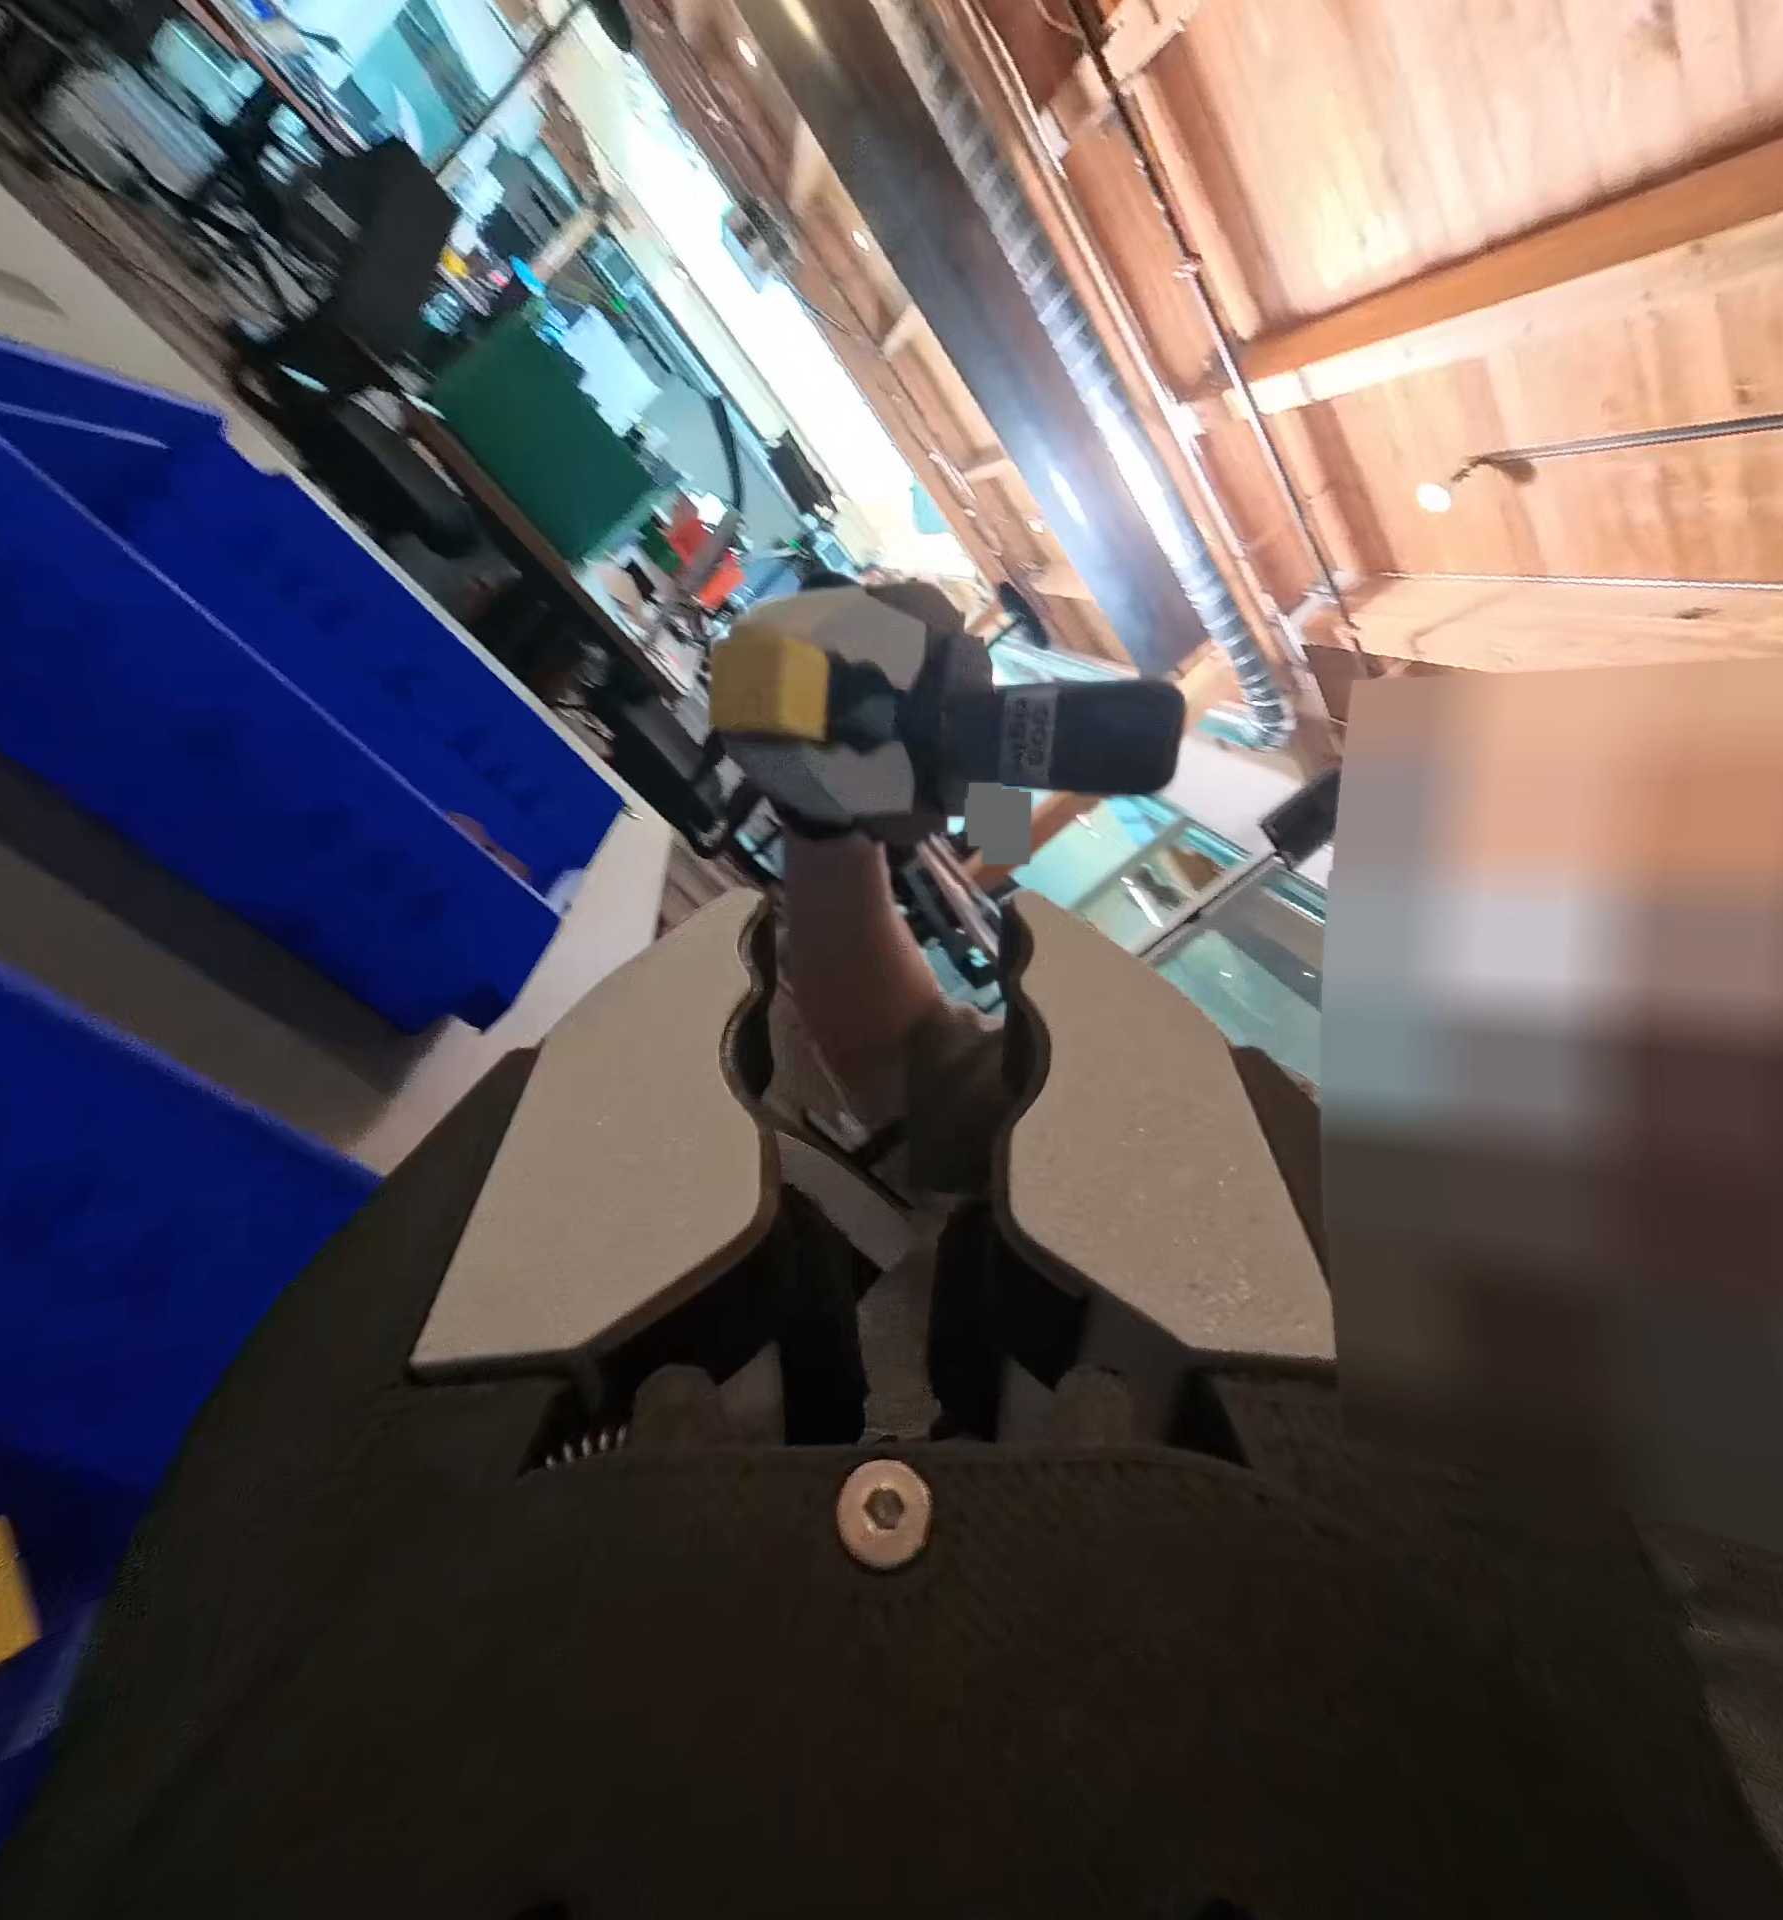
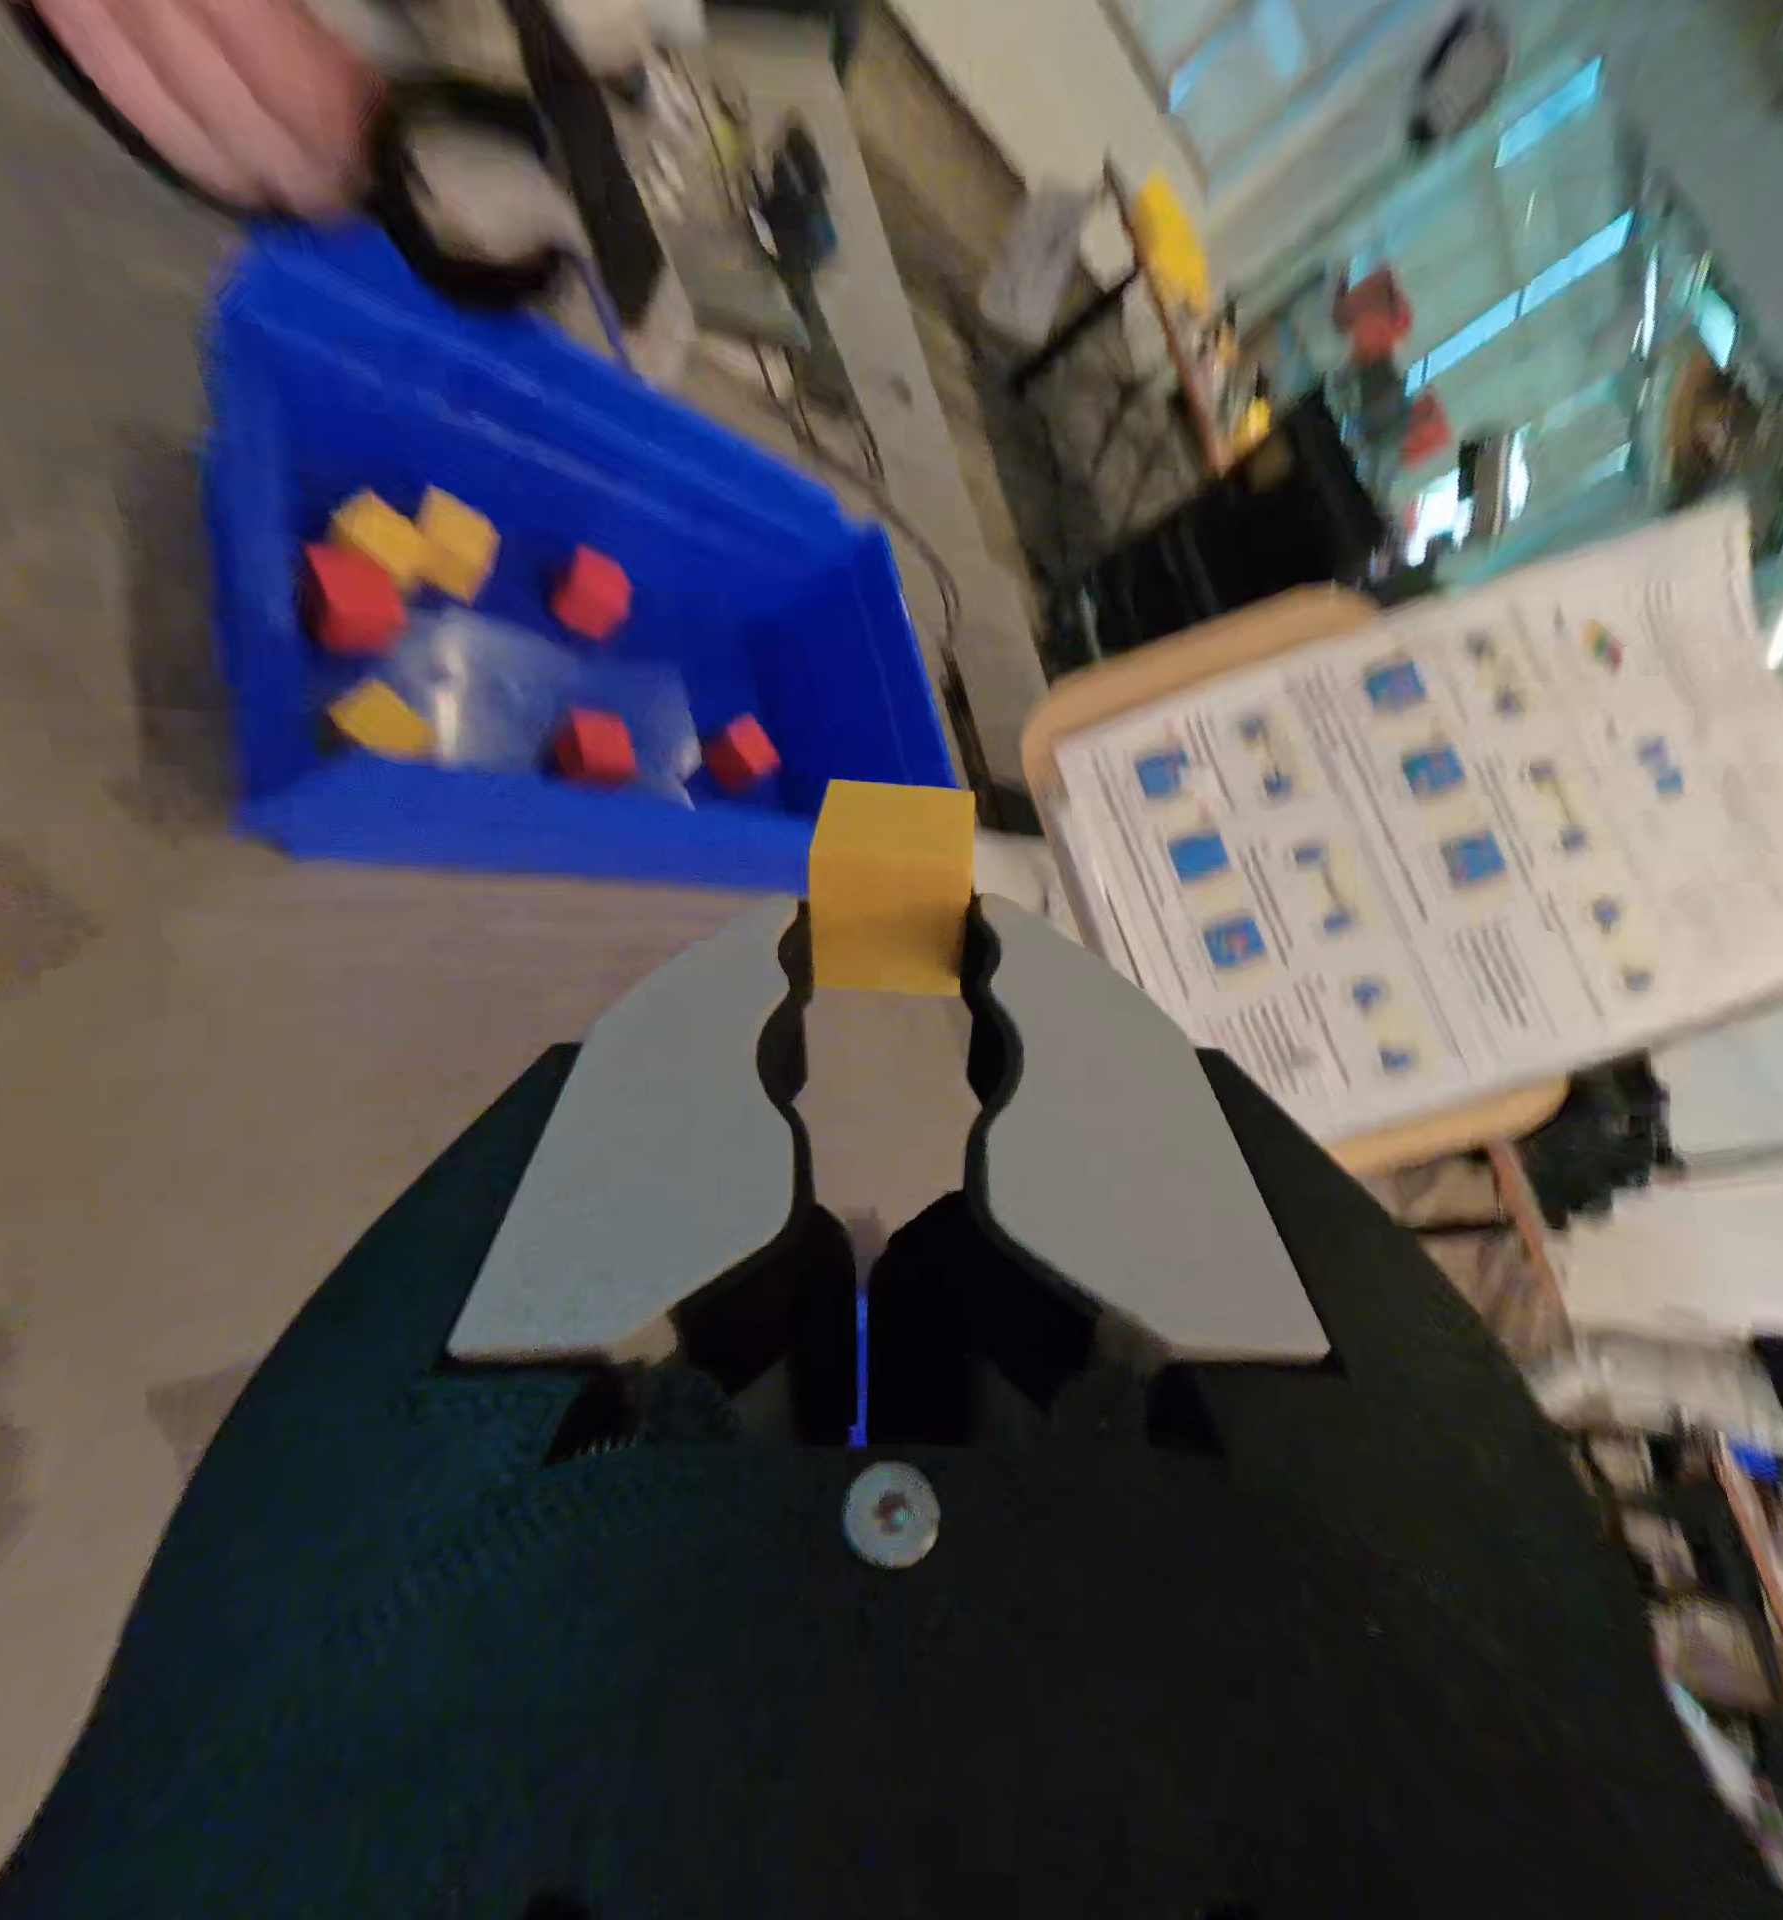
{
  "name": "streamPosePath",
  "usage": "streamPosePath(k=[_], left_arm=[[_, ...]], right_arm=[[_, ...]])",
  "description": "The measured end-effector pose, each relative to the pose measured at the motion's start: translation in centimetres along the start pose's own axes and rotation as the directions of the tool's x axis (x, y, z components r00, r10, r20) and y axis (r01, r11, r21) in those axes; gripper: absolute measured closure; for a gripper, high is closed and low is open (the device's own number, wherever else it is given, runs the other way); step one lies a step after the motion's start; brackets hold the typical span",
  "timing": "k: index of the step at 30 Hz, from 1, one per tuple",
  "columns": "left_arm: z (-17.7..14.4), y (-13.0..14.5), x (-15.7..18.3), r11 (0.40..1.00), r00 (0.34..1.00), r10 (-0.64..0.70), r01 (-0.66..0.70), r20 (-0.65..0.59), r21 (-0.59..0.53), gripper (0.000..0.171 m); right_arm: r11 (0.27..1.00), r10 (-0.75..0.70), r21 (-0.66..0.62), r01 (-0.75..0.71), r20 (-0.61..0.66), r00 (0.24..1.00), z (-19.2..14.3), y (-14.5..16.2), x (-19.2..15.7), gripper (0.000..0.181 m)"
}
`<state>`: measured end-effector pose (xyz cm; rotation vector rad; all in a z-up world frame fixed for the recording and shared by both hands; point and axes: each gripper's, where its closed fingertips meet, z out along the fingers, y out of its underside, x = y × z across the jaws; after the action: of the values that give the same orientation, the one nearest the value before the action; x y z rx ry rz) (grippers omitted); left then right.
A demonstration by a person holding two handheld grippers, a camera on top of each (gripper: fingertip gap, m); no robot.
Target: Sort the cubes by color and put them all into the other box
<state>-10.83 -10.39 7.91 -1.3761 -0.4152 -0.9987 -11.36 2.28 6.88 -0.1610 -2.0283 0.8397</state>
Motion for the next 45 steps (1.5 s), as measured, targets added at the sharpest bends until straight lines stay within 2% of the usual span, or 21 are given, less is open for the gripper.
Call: streamPosePath(k=[3, 7, 11, 17, 23, 33, 40, 43, 45], left_arm=[[-1.3, -0.8, 0.3, 0.998, 0.997, 0.049, -0.051, 0.061, 0.029, 0.132], [-1.6, -1.0, 0.8, 0.996, 0.994, 0.077, -0.080, 0.083, 0.027, 0.132], [-1.3, -0.6, 0.8, 0.996, 0.991, 0.087, -0.088, 0.098, 0.006, 0.132], [-1.4, -0.3, 1.0, 0.996, 0.989, 0.095, -0.094, 0.111, -0.010, 0.132], [-1.7, -0.3, 0.8, 0.994, 0.985, 0.110, -0.107, 0.135, -0.023, 0.132], [-1.6, 0.1, -0.2, 0.995, 0.985, 0.090, -0.083, 0.148, -0.048, 0.132], [-1.6, 0.3, -0.1, 0.994, 0.979, 0.103, -0.094, 0.177, -0.062, 0.132], [-1.8, 0.3, -0.6, 0.992, 0.968, 0.119, -0.104, 0.222, -0.076, 0.132], [-2.4, 0.3, -2.2, 0.988, 0.929, 0.144, -0.116, 0.342, -0.101, 0.132]], right_arm=[[0.958, 0.104, -0.271, -0.091, 0.034, 0.994, -0.2, 8.6, 2.8, 0.154], [0.850, 0.223, -0.515, -0.109, 0.164, 0.961, 0.7, 18.3, 2.9, 0.154], [0.784, 0.355, -0.614, -0.092, 0.321, 0.878, 2.9, 23.4, 1.6, 0.154], [0.680, 0.469, -0.733, -0.032, 0.400, 0.787, 5.2, 28.3, 1.0, 0.153], [0.667, 0.502, -0.745, -0.017, 0.433, 0.749, 6.5, 29.7, 1.3, 0.153], [0.691, 0.471, -0.723, 0.004, 0.453, 0.757, 8.6, 29.6, 1.0, 0.150], [0.692, 0.449, -0.722, 0.014, 0.446, 0.774, 8.7, 29.5, 1.5, 0.152], [0.716, 0.410, -0.698, 0.016, 0.439, 0.799, 7.3, 28.3, 2.3, 0.153], [0.746, 0.375, -0.666, 0.004, 0.426, 0.824, 6.1, 27.0, 2.8, 0.154]])
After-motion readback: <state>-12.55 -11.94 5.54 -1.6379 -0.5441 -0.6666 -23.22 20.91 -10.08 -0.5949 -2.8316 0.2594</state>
